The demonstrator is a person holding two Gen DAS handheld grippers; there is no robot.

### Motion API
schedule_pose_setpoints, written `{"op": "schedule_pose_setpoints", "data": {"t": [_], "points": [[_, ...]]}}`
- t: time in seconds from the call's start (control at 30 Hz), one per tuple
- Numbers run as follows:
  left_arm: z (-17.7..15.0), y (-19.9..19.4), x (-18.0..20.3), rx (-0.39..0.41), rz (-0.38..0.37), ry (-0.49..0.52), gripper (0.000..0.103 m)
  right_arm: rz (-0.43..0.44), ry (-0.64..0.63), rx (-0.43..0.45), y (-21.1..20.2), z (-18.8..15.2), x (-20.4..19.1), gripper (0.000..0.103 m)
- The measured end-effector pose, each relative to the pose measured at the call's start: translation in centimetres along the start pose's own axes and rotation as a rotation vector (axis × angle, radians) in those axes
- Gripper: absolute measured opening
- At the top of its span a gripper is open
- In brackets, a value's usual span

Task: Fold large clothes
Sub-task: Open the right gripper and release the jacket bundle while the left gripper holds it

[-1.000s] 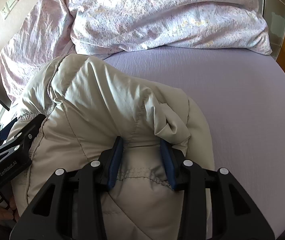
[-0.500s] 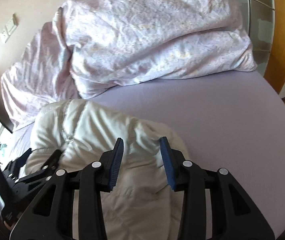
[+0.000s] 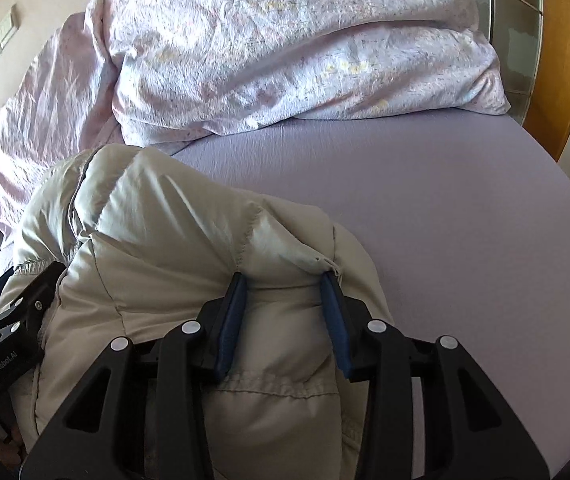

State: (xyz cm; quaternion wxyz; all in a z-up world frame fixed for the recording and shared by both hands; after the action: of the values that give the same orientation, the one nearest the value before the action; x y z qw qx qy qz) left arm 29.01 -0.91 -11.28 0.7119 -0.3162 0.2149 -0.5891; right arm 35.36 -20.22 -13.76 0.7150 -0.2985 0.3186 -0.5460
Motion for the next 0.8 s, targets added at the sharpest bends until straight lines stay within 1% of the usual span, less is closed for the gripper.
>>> {"op": "schedule_pose_setpoints", "data": {"t": [0.43, 0.7, 0.8], "points": [[-0.18, -0.05, 0.14, 0.026, 0.007, 0.016, 0.101, 0.003, 0.020, 0.052, 0.17, -0.52, 0.16, 0.041], [-0.29, 0.01, 0.16, 0.034, 0.007, 0.019, 0.101, 0.015, 0.018, 0.043, 0.40, -0.53, 0.27, 0.041], [-0.31, 0.03, 0.22, 0.028, 0.008, 0.019, 0.101, 0.016, 0.014, 0.019, 0.63, -0.29, 0.27, 0.041]]}}
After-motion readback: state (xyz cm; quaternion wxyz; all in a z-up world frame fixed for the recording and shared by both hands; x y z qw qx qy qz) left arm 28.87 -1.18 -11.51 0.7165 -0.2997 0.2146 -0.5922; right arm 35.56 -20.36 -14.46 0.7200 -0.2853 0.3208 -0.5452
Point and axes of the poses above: each gripper's, at about its wrist camera, not at the fingertips, and y roughly the way its jaws point, x to its right, z to its top, the point moved 2 cm from there along y, roughly the way its jaws point, and after that the axes turned 6 degrees about -z, right-handed, at the moved point
